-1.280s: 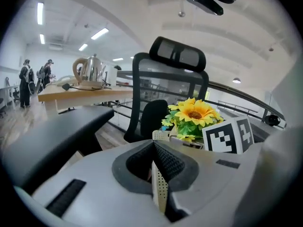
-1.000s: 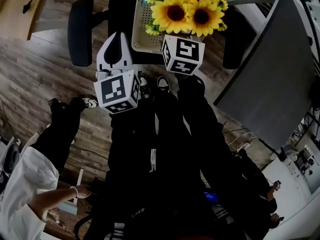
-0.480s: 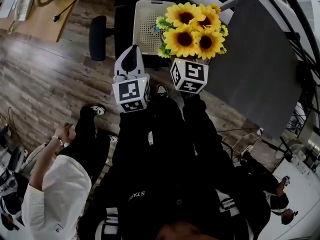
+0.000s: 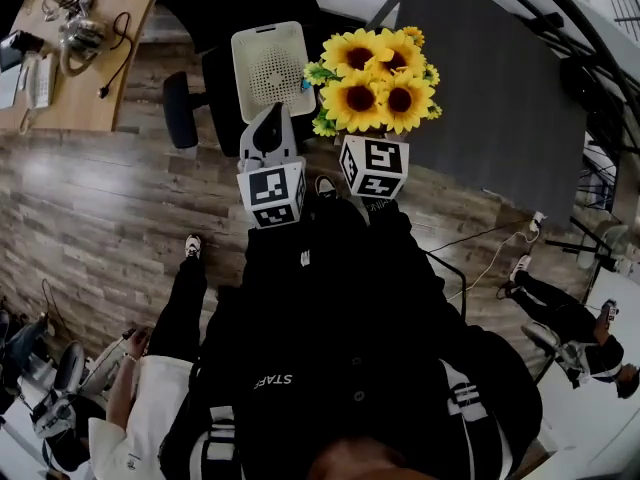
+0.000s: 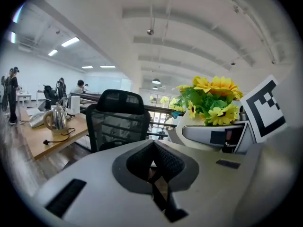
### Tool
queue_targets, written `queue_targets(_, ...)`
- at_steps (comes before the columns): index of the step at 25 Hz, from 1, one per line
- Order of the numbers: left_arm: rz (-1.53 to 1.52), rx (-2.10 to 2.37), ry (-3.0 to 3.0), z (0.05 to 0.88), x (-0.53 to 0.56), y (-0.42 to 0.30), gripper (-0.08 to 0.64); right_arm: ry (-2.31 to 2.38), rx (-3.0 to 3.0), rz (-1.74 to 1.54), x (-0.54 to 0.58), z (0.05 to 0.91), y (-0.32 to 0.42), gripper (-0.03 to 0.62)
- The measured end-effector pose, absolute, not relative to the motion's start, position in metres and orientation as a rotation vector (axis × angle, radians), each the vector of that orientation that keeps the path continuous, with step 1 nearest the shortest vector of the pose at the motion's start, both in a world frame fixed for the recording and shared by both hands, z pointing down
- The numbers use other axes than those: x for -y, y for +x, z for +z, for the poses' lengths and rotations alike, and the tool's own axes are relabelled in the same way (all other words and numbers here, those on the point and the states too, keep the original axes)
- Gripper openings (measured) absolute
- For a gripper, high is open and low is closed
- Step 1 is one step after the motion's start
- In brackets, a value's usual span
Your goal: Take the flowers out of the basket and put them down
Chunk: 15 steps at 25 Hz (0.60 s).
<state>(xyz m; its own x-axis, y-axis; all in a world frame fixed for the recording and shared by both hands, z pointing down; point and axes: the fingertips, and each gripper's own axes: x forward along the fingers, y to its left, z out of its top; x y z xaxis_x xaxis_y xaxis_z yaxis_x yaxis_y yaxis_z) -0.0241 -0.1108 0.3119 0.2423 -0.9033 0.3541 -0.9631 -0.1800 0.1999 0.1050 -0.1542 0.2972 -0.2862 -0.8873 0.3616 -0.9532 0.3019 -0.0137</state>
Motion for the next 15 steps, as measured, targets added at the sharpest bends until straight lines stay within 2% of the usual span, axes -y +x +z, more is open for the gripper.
queue_targets(4,0.22,1.65,2.225,0.296,0.114,-0.002,0.0,1.756,2.233,0.336,0.144,0.282,0.131,0.529)
queue_targets(9,0.223,1.614,2.323,0.257,0.11,0.097,0.0,1.845,2.201,0.313,0.126,0.248,0.236,0.529)
queue_targets(15,0.234,1.562,2.393,0.25,0.109,0.183,0.0,1.938,2.125,0.35,0.112,0.242,0.327,0.529)
